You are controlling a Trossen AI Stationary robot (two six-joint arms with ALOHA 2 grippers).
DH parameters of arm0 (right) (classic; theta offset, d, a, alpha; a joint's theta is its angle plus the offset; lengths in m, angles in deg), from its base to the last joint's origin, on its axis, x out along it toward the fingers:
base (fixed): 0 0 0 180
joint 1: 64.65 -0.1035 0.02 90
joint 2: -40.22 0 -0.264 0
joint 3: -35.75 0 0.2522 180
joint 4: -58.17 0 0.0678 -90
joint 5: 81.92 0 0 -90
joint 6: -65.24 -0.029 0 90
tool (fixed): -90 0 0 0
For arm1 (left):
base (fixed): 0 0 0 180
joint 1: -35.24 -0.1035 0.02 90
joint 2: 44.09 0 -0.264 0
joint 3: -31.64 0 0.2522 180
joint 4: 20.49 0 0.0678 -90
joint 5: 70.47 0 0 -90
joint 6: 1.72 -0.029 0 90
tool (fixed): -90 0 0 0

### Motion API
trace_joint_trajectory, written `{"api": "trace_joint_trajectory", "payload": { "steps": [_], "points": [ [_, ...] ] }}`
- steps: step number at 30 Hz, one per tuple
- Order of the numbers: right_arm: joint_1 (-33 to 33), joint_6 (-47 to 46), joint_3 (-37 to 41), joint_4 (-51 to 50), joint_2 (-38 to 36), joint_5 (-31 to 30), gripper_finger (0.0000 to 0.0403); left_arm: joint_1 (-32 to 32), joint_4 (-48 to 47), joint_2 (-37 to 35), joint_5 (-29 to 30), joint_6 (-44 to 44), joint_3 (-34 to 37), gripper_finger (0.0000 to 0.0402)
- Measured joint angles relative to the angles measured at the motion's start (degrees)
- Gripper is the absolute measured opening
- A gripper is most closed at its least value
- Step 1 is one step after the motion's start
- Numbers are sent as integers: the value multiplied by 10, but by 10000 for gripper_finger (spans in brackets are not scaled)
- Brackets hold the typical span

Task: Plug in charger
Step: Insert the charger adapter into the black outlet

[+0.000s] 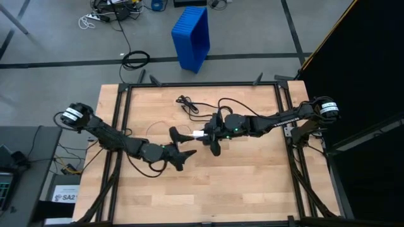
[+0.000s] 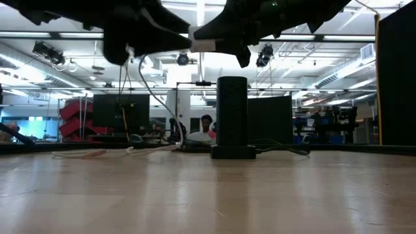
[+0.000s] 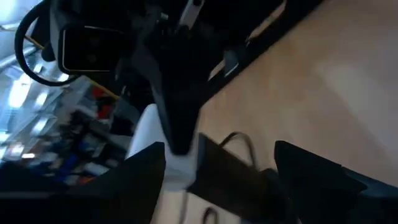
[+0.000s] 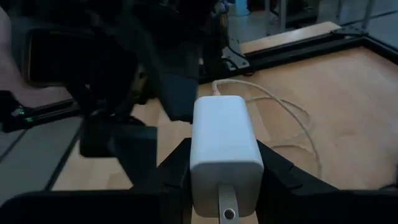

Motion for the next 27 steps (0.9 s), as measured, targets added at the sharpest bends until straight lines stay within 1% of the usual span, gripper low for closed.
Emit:
{"api": "trace_joint_trajectory", "payload": {
  "steps": [5, 9, 13, 17, 22, 25, 27],
  "points": [
    [-4, -2, 0, -3, 0, 1, 83, -2, 0, 30, 64, -68, -38, 296],
    [-4, -2, 0, -4, 0, 1, 83, -8, 1, 38, 73, -92, -51, 298],
    [1, 3, 0, -6, 0, 8, 83, -16, -22, 49, 76, -96, -50, 298],
    [11, 3, 0, -9, 0, 32, 83, -17, -4, 64, 78, -102, -50, 293],
    [18, 2, 1, -17, 1, 36, 83, -28, 33, 93, 94, -130, -51, 262],
    [20, 1, 1, -27, 1, 37, 83, -31, 56, 104, 94, -131, -51, 228],
    [20, 1, 1, -32, 1, 37, 83, -32, 64, 105, 94, -132, -51, 199]
  ]
}}
